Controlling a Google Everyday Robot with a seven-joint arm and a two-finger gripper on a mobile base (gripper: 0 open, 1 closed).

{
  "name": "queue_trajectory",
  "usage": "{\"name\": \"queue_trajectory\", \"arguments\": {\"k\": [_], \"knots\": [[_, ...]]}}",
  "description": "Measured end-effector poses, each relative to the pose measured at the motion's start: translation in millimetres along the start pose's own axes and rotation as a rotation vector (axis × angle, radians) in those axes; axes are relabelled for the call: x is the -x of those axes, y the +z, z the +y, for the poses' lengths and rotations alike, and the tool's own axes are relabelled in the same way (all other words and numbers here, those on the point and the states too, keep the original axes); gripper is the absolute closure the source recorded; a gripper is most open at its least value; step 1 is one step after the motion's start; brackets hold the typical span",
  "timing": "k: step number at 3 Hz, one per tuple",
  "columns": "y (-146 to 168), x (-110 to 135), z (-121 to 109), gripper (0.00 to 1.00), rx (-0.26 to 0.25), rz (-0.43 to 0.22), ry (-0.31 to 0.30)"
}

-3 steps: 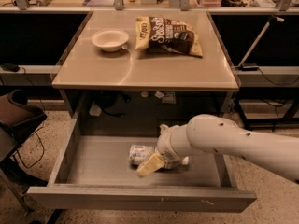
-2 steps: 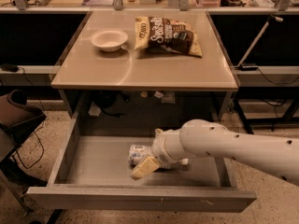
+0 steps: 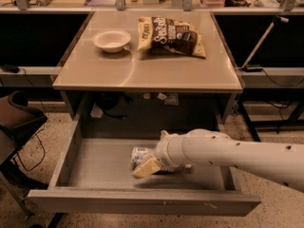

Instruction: Pick blue plastic bottle from top drawer and place on counter

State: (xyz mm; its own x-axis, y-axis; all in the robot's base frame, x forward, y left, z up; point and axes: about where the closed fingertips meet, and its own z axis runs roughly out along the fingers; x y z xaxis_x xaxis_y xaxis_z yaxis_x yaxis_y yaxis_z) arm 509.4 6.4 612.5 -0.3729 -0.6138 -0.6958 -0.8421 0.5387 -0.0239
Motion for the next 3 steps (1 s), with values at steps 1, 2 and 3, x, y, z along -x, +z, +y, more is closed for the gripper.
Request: {"name": "queue_trajectory", "arguments": {"k": [1, 2, 3], "knots": [[0.0, 0.0, 0.0, 0.19, 0.0, 0.0, 0.0], [0.0, 0.0, 0.0, 0.42, 0.0, 0.0, 0.0], [0.0, 0.1, 0.0, 0.65, 0.0, 0.0, 0.0]]}}
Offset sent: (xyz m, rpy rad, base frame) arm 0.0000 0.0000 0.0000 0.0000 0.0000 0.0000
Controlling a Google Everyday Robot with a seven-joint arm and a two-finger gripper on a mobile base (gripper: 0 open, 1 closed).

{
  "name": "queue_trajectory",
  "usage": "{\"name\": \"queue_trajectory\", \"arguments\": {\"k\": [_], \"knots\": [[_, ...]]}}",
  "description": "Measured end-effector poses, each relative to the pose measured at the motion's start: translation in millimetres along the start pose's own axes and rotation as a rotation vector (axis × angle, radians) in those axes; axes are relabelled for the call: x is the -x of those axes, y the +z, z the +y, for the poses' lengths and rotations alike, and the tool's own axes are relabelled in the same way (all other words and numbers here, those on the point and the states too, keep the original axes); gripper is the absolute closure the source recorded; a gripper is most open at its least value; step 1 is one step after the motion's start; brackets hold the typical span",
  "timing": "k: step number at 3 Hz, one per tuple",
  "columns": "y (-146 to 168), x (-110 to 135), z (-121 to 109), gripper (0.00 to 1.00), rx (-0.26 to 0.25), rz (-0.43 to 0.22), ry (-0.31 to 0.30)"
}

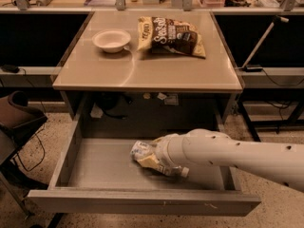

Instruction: Pick blue plastic bottle from top drawer and place on counter

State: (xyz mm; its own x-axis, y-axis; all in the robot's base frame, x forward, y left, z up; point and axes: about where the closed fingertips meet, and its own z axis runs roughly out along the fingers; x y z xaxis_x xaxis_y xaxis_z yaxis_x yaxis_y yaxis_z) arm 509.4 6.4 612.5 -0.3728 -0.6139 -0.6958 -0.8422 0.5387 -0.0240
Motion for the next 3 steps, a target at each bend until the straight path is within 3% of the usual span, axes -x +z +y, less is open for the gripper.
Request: {"name": "queue_trajectory", "arguments": {"k": [1, 2, 3], "knots": [[-29.4, 15.1, -17.7, 0.89, -0.017, 0.006, -0.02], [-119.8, 64.7, -72.5, 1.0, -0.117, -0.015, -0.062], [-209.4, 117.2, -109.6, 1.0, -0.202, -0.025, -0.104]]}}
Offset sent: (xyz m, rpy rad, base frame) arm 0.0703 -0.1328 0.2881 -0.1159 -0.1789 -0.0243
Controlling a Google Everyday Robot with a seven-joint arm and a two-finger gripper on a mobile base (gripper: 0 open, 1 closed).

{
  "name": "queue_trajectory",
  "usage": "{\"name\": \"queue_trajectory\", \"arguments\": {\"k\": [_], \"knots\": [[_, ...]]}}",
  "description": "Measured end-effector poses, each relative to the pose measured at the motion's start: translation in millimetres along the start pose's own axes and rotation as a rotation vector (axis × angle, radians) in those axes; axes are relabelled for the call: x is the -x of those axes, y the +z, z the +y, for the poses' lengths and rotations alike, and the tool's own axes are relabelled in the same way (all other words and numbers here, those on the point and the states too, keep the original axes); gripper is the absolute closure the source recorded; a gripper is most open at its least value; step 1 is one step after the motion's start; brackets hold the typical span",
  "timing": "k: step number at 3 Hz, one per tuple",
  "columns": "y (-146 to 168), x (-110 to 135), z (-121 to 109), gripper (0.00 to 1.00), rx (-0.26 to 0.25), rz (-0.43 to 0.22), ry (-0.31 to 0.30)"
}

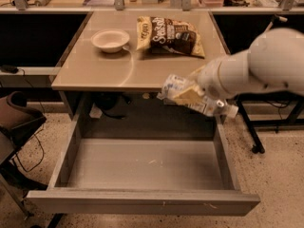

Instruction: Pick blue plastic bottle from top drawer and place on counter

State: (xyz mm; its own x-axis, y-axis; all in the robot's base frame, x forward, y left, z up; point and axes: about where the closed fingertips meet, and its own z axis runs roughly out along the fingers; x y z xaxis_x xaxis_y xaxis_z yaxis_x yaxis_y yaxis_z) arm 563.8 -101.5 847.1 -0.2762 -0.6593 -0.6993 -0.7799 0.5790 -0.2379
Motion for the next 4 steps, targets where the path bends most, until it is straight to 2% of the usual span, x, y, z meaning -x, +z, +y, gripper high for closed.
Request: {"name": "queue_trajectory", "arguments": {"k": [1, 2, 3, 4], "knots": [[-60.7, 46.5, -46.9, 1.0, -0.055, 0.031, -0.024], [-83.8, 67.3, -56.6, 1.0, -0.061, 0.02, -0.035], [-54.4, 56.3, -64.2, 1.0, -0.056, 0.004, 0.009], [3.8, 34.6, -97.9, 1.0, -0.026, 0.051, 0.058]]}}
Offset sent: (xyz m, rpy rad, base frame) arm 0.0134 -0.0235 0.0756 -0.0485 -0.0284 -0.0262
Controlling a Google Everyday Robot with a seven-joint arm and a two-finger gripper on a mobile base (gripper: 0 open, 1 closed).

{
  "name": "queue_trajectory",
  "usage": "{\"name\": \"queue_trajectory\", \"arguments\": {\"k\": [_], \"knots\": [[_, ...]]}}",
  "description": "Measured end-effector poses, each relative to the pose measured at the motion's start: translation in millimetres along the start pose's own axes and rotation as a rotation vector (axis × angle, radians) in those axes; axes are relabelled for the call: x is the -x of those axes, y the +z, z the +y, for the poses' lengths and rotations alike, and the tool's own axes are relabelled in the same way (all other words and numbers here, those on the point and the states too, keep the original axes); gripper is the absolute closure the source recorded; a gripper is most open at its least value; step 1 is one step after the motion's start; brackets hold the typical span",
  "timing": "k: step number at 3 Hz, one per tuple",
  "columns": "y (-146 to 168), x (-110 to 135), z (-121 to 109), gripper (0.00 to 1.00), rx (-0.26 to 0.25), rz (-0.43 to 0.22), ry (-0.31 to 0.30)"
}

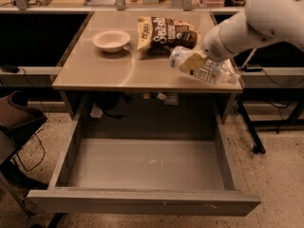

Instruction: Pick blue plastic bottle from top drawer and place on counter

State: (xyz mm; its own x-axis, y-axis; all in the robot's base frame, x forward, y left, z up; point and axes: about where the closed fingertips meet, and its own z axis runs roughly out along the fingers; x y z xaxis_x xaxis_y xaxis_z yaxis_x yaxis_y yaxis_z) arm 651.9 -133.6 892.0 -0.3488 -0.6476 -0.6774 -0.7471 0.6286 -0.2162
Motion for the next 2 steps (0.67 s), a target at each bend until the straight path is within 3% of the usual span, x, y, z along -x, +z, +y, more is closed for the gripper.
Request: {"name": "queue_trajectory", "arguments": {"k": [1, 2], "knots": [[71.8, 4.9, -44.8, 1.0, 0.022, 0.046, 0.014], [111.2, 11.6, -70.6, 1.0, 0.053, 0.058, 0.001]]}}
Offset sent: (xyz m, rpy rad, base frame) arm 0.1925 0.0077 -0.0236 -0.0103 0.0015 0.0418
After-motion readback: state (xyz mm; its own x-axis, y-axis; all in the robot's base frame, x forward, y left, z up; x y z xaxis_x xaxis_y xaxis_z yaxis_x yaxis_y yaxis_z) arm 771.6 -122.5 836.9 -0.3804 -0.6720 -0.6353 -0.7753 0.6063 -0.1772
